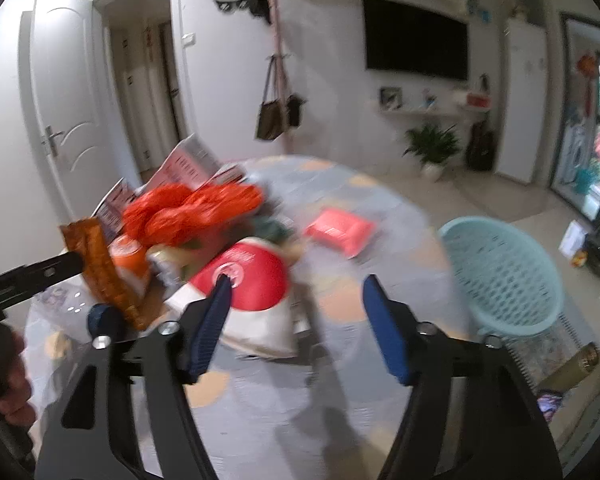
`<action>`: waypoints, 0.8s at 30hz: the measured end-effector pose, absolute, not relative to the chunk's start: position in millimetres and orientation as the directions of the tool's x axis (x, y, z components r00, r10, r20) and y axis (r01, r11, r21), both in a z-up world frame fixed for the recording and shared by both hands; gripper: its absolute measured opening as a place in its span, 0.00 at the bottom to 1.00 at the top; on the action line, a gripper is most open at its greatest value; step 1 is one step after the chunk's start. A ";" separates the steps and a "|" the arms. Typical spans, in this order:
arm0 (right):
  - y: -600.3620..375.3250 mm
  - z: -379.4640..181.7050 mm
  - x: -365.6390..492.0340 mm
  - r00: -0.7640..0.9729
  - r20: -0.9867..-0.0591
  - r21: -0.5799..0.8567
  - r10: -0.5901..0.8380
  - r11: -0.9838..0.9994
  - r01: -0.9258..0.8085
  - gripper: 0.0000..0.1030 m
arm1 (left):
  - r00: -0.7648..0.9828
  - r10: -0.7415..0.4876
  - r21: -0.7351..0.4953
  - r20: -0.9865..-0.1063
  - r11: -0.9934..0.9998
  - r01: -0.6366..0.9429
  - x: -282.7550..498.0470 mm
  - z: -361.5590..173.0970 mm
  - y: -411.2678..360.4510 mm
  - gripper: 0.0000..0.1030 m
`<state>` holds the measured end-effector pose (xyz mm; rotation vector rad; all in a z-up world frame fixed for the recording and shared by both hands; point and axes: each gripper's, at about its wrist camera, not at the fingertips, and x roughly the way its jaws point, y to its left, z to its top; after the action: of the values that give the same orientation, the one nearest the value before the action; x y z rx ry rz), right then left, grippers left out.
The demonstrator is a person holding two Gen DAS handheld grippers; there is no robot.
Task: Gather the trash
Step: 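Grasp the orange snack bag with the left tool and lift it, then grasp the red-and-white paper cup with the right tool while the left tool holds the orange bag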
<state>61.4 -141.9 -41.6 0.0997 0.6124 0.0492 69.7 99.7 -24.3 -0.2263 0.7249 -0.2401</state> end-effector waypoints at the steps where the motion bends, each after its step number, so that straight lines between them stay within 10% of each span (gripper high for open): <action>1: -137.6 -43.7 65.6 0.808 -0.581 0.120 0.095 0.992 -0.031 0.66 | 0.716 -0.306 -0.290 -0.627 0.945 0.151 74.4 -25.0 98.5 0.87; 24: -135.7 -73.4 129.3 0.660 -0.713 0.260 0.235 0.964 -0.063 0.71 | 0.683 -0.363 -0.241 -0.634 0.932 0.271 88.6 -24.6 67.2 0.30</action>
<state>129.3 -135.7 -73.4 0.2206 0.8344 0.1703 88.6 67.2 -24.6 -0.1320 0.7377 -0.3565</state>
